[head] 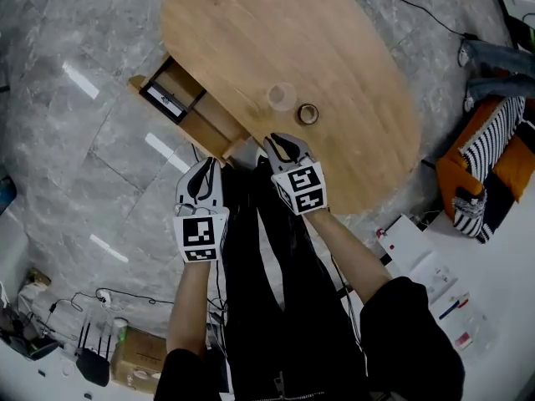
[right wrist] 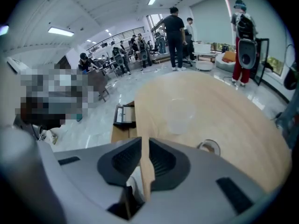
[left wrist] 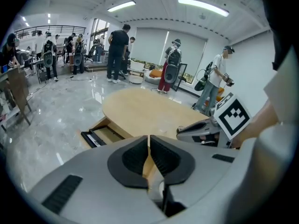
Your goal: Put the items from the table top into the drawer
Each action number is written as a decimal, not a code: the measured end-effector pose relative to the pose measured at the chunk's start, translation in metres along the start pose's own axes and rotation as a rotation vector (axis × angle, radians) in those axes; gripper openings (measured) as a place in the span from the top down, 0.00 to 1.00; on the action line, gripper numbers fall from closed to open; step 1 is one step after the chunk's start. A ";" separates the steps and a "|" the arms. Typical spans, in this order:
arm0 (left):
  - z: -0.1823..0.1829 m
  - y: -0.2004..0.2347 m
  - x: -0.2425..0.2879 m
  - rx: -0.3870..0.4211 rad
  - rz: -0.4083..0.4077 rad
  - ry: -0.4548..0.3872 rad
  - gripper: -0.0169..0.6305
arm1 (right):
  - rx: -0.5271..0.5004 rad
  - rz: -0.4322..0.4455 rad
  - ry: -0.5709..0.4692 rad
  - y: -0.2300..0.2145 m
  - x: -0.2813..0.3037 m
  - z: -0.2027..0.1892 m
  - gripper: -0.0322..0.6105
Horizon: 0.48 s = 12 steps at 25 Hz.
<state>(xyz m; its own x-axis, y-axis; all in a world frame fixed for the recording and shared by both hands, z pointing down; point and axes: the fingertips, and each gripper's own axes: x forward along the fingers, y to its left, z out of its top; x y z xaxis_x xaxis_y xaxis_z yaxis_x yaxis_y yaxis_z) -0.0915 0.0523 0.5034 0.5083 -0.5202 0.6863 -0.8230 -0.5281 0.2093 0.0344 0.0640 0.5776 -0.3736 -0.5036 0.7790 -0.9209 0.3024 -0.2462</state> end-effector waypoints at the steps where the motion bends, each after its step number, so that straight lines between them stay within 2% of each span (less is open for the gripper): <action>1: 0.000 -0.004 0.001 0.004 -0.006 0.003 0.93 | 0.009 -0.021 -0.004 -0.009 -0.005 -0.002 0.88; 6: 0.003 -0.017 0.011 0.027 -0.027 0.017 0.93 | 0.036 -0.095 -0.001 -0.046 -0.018 -0.014 0.79; 12: 0.008 -0.030 0.021 0.043 -0.048 0.029 0.93 | 0.003 -0.163 0.036 -0.079 -0.021 -0.026 0.65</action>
<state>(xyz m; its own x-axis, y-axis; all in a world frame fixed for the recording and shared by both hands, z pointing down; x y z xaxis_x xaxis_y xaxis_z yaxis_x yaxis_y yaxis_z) -0.0536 0.0515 0.5059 0.5387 -0.4744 0.6962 -0.7859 -0.5807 0.2124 0.1183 0.0716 0.5961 -0.2154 -0.5165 0.8288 -0.9693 0.2164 -0.1171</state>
